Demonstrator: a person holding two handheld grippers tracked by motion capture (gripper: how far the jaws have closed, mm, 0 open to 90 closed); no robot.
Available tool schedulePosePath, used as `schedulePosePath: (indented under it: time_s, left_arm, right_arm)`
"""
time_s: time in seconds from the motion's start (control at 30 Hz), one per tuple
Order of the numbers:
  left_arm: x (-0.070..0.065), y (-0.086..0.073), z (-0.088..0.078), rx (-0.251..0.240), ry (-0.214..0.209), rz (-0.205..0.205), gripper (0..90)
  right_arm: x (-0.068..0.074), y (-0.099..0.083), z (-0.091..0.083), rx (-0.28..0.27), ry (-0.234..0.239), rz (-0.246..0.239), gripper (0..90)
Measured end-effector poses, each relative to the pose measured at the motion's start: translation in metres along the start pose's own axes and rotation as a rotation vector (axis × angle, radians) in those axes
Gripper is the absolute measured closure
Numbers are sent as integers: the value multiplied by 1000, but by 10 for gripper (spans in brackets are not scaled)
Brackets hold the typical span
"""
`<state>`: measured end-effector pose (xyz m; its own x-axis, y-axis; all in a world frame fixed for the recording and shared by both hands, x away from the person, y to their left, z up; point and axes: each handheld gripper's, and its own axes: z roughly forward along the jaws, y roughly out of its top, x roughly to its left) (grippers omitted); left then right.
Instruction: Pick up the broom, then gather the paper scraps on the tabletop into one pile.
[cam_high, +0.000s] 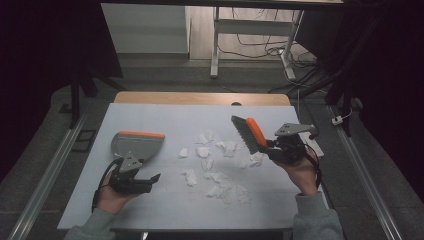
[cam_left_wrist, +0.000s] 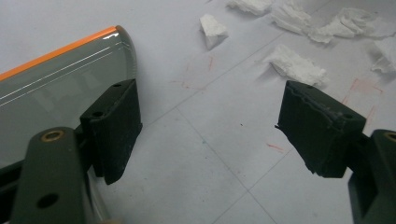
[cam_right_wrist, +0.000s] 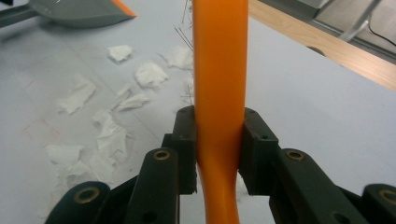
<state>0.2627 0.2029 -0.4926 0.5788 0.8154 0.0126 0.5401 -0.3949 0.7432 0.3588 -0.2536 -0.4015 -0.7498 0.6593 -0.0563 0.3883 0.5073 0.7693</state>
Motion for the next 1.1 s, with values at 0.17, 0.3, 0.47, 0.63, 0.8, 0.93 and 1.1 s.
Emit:
schedulePosePath:
  time_s: [0.17,0.3,0.47,0.63,0.8,0.93,1.1]
  left_arm:
    - [1,-2,4,15,-2,4,219]
    - [2,-2,4,10,-4,0,219]
    - [3,-3,6,11,-13,-7,219]
    - [3,-4,6,12,-22,-11,219]
    - [4,-4,9,15,-28,-16,221]
    - [3,-5,10,21,-29,-13,225]
    - [5,-6,10,21,-27,-20,226]
  right_arm:
    - [-10,-5,-6,25,-65,28,710]
    - [-18,-8,-9,83,-139,59,711]
    - [-24,-11,-11,145,-210,104,711]
    - [-33,-18,-6,205,-265,127,711]
    - [-40,-26,5,266,-297,132,710]
    - [-43,-30,15,301,-309,144,710]
    - [-43,-32,28,339,-321,130,710]
